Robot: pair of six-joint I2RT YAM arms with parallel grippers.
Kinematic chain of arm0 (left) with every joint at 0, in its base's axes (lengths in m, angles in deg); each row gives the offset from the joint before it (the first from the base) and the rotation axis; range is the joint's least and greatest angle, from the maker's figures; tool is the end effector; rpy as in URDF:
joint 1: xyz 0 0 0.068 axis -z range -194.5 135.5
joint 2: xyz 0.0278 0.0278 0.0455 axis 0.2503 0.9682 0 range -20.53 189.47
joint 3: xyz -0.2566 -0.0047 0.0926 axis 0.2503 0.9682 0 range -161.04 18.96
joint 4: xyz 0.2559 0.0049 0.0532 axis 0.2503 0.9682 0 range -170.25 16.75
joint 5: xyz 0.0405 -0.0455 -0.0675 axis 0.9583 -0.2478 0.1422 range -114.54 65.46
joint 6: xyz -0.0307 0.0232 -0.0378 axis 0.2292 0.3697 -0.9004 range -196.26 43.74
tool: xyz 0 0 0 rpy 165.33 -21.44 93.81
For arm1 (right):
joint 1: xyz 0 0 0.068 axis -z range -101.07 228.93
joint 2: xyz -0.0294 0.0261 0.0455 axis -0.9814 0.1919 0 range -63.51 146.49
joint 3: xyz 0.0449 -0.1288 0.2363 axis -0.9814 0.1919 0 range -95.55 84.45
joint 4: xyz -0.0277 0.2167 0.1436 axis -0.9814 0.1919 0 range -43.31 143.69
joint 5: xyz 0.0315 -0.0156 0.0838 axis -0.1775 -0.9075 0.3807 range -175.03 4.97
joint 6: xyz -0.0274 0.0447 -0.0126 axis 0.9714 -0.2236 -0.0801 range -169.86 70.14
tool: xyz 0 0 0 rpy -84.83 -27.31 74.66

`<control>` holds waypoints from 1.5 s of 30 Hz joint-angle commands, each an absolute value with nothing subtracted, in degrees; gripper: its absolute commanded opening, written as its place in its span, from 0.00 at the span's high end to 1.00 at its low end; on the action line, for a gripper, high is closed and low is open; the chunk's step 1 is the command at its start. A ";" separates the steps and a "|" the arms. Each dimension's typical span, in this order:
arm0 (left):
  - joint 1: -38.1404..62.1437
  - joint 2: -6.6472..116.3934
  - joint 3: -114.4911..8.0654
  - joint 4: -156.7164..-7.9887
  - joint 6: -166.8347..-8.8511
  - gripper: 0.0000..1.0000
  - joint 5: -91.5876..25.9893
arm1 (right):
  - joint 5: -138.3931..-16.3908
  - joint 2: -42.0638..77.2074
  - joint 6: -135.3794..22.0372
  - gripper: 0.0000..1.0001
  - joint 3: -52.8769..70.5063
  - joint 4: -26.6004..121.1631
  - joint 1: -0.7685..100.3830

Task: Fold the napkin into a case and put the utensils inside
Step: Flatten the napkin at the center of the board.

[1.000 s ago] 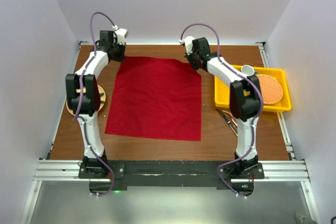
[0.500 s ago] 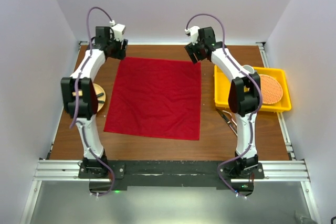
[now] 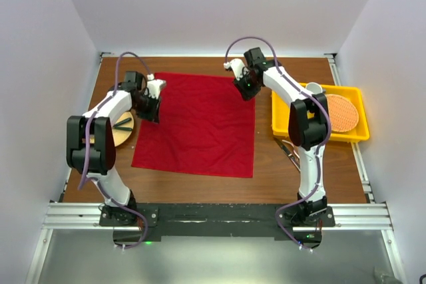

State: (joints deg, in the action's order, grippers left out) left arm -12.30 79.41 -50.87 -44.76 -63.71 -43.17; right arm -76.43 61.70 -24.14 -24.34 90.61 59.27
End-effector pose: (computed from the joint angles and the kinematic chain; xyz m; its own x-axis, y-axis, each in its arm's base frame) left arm 0.3513 -0.0249 0.2044 -0.8517 0.2388 -0.4664 0.3620 0.9117 -0.1942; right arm 0.4484 0.1659 0.2227 -0.5626 -0.6568 -0.5021 -0.7177 0.6895 -0.0976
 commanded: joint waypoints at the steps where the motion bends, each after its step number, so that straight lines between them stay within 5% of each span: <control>1: -12.12 81.50 -50.83 -45.00 -64.22 0.76 -41.24 | -76.33 59.98 -20.59 0.77 -20.68 92.92 59.16; 19: -12.04 108.39 -77.61 -45.18 -62.03 0.80 -30.61 | -73.88 54.97 -17.86 0.82 -1.88 94.84 52.68; 26: -12.56 112.80 -96.25 -46.06 -62.38 0.57 -37.43 | -53.94 49.17 -19.44 0.79 -2.81 102.40 45.45; 36: -12.56 97.43 -86.27 -40.88 -60.97 0.50 -36.67 | -64.63 59.36 -21.12 0.76 -23.65 104.52 53.62; 45: -12.48 92.32 -70.08 -40.96 -62.46 0.56 -35.44 | -72.64 60.42 -19.71 0.78 -17.61 100.13 53.53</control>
